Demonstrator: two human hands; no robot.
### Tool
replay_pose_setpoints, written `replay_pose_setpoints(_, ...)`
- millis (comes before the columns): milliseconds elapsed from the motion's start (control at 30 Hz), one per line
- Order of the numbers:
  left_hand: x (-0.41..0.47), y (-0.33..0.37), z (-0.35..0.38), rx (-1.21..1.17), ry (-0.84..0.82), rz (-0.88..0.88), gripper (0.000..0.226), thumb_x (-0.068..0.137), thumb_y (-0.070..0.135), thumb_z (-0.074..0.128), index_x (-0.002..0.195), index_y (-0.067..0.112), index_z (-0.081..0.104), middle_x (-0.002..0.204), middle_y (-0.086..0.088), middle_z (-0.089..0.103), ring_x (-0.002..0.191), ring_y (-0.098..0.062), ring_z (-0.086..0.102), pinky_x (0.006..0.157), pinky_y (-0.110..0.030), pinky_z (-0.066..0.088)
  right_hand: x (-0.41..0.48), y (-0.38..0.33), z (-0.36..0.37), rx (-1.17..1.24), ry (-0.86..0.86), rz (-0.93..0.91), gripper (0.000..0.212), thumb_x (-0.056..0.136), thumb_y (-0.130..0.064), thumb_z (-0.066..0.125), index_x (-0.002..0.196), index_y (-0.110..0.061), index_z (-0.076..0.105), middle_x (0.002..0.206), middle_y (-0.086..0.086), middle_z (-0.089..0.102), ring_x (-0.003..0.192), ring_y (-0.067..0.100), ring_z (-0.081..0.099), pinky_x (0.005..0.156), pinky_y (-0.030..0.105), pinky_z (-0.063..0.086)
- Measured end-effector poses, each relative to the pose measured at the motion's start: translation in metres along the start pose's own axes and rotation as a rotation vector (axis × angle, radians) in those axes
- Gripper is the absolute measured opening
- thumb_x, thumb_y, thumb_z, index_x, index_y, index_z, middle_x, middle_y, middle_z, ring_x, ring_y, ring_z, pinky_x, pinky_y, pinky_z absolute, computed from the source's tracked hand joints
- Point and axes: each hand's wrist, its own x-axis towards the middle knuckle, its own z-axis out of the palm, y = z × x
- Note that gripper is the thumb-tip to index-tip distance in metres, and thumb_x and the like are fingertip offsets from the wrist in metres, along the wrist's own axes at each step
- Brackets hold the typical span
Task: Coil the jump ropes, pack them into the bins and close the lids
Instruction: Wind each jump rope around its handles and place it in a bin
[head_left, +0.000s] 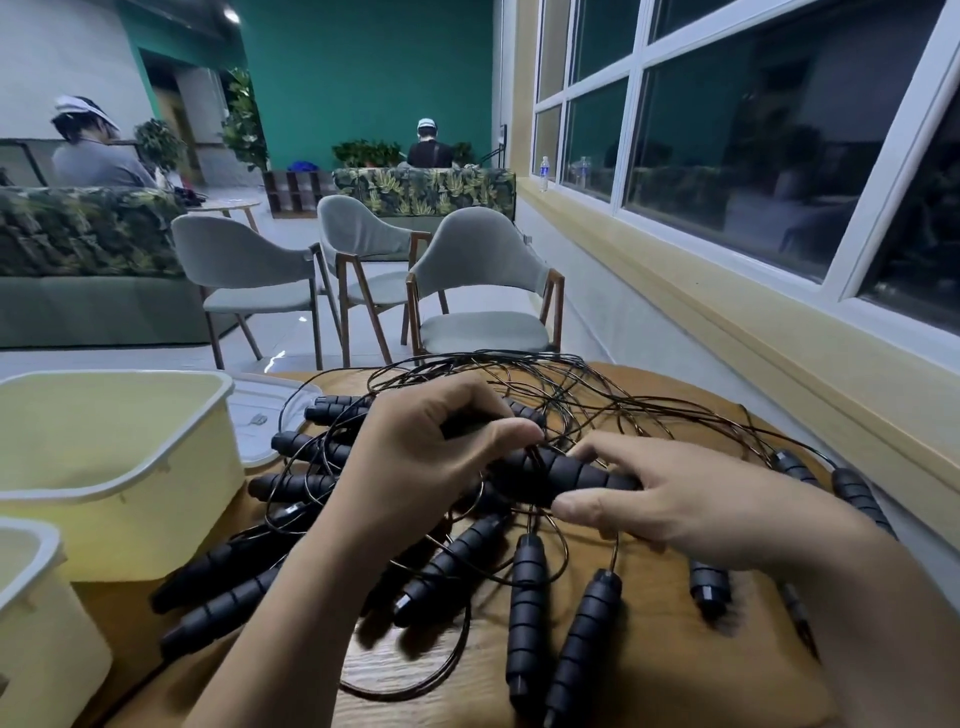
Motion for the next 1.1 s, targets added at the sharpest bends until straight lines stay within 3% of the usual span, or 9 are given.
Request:
replay_pose_setpoints(100, 0.001, -0.001, 0.002, -0.022, -0.046, -0.034, 0.013, 0.081, 0.03, 0.086, 0.085, 0.019, 0.08, 0.082, 0.008, 0.077, 0.074, -0.007, 0.07, 0.065, -0.02, 0.053, -0.001, -0.009, -0.004, -0.099, -0.115, -0.048, 0.043, 0.09, -0.074, 0.066, 0.116, -0.041, 0.062, 0.093, -0.016, 0.074, 0.073, -0.003, 0.064, 0.072, 0.027, 0.05)
replay_pose_setpoints(167, 0.002, -0.01, 0.002, -0.139, -0.087, -0.091, 0.014, 0.082, 0.025, 0.089, 0.085, 0.015, 0.08, 0.084, 0.002, 0.077, 0.078, -0.009, 0.07, 0.071, -0.021, 0.052, -0.002, -0.011, -0.006, -0.094, -0.175, -0.107, 0.044, 0.089, -0.074, 0.068, 0.117, -0.04, 0.062, 0.09, -0.017, 0.074, 0.075, -0.002, 0.066, 0.071, 0.025, 0.05)
replay_pose_setpoints(400, -0.001, -0.028, 0.009, -0.374, -0.223, -0.176, 0.028, 0.102, 0.032, 0.069, 0.091, 0.007, 0.076, 0.087, -0.006, 0.07, 0.077, -0.016, 0.061, 0.069, -0.027, 0.048, -0.009, 0.003, -0.008, 0.313, -0.23, -0.366, 0.023, 0.098, -0.045, 0.075, 0.114, -0.031, 0.069, 0.086, -0.001, 0.072, 0.069, 0.011, 0.061, 0.065, 0.03, 0.045)
replay_pose_setpoints(500, 0.0, -0.026, 0.025, -0.311, -0.17, -0.228, 0.028, 0.104, 0.024, 0.064, 0.081, 0.009, 0.069, 0.07, 0.002, 0.063, 0.065, -0.012, 0.056, 0.061, -0.026, 0.047, -0.008, 0.015, -0.006, 0.574, -0.135, -0.378, 0.036, 0.09, -0.046, 0.073, 0.116, -0.021, 0.07, 0.09, 0.009, 0.071, 0.068, 0.022, 0.055, 0.06, 0.036, 0.038)
replay_pose_setpoints(600, 0.0, -0.03, 0.04, -0.137, -0.086, -0.216, 0.047, 0.102, 0.054, 0.05, 0.072, 0.018, 0.055, 0.059, 0.01, 0.04, 0.054, -0.012, 0.033, 0.053, -0.032, 0.026, -0.006, 0.023, -0.002, 0.707, 0.045, -0.369, 0.047, 0.088, -0.051, 0.07, 0.117, -0.014, 0.068, 0.091, 0.012, 0.07, 0.066, 0.02, 0.054, 0.056, 0.033, 0.035)
replay_pose_setpoints(667, 0.0, -0.027, 0.048, -0.024, -0.069, -0.144, 0.039, 0.108, 0.052, 0.044, 0.074, 0.038, 0.054, 0.058, 0.014, 0.043, 0.053, -0.005, 0.034, 0.053, -0.031, 0.027, -0.005, 0.024, 0.002, 0.77, 0.129, -0.357, 0.047, 0.092, -0.049, 0.07, 0.12, -0.01, 0.067, 0.091, 0.013, 0.071, 0.064, 0.019, 0.054, 0.054, 0.031, 0.035)
replay_pose_setpoints(767, 0.002, -0.018, 0.053, 0.145, -0.067, -0.081, 0.032, 0.112, 0.043, 0.042, 0.084, 0.031, 0.052, 0.06, 0.018, 0.052, 0.051, -0.004, 0.041, 0.05, -0.019, 0.026, -0.006, 0.02, 0.01, 0.787, 0.242, -0.322, 0.029, 0.094, -0.043, 0.071, 0.114, -0.022, 0.072, 0.092, 0.02, 0.072, 0.064, 0.019, 0.053, 0.053, 0.023, 0.04)
replay_pose_setpoints(933, 0.001, -0.019, 0.051, 0.298, -0.079, -0.087, 0.025, 0.11, 0.042, 0.045, 0.095, 0.026, 0.058, 0.066, 0.007, 0.06, 0.059, -0.01, 0.053, 0.058, -0.033, 0.042, 0.0, 0.012, 0.022, 0.829, 0.402, -0.299, 0.03, 0.088, -0.053, 0.072, 0.108, -0.03, 0.073, 0.088, 0.016, 0.073, 0.063, 0.017, 0.054, 0.055, 0.022, 0.043)
replay_pose_setpoints(1100, -0.002, -0.019, 0.048, 0.382, -0.088, 0.014, 0.034, 0.107, 0.044, 0.055, 0.083, 0.02, 0.056, 0.061, 0.004, 0.054, 0.058, -0.015, 0.052, 0.055, -0.032, 0.039, 0.007, 0.017, 0.021, 0.728, 0.588, -0.211, 0.029, 0.096, -0.052, 0.073, 0.124, -0.049, 0.066, 0.086, 0.001, 0.077, 0.062, 0.01, 0.058, 0.06, 0.028, 0.046)
